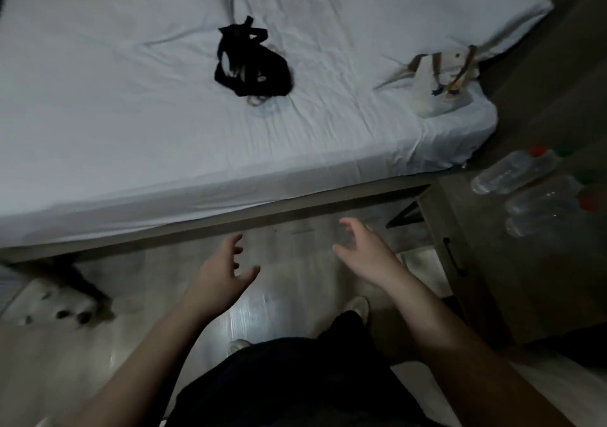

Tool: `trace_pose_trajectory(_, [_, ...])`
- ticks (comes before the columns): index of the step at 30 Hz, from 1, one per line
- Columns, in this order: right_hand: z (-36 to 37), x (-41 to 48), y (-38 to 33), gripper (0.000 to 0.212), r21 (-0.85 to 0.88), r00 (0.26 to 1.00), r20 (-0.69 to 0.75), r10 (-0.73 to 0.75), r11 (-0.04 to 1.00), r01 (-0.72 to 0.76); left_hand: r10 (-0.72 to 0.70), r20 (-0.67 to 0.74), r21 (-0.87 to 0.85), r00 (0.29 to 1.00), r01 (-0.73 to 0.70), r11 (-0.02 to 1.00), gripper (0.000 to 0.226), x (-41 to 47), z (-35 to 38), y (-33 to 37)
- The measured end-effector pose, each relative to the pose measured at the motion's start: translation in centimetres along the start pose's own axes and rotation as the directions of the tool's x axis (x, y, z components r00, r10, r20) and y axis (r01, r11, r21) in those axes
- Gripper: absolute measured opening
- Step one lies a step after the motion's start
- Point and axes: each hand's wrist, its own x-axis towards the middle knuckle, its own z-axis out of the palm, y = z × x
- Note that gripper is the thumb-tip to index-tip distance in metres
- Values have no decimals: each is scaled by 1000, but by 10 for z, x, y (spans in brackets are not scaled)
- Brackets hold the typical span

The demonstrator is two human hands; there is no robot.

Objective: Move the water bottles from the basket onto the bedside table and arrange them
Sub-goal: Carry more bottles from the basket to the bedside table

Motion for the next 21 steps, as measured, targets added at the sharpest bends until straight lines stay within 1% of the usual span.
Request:
trace_pose_trajectory(3, [52, -10, -40, 56, 42, 1000, -1, -9, 999, 9, -33, -52, -50, 998, 30, 998, 70, -20, -41, -54])
trace_pose_trajectory(8, [119, -10, -107, 56, 16, 996, 46, -78, 997, 77, -143, -157, -101, 977, 128, 987, 70, -53, -103, -129])
trace_pose_trajectory(15, [178, 12, -193, 57, -98, 957, 205, -206, 968, 230, -272, -283, -224, 920, 212, 951, 67, -72, -153, -196])
trace_pose_trajectory(21, [223, 45, -258, 57, -149, 906, 330, -265, 933, 327, -350, -315, -305, 882, 255, 918, 66, -62, -187, -242])
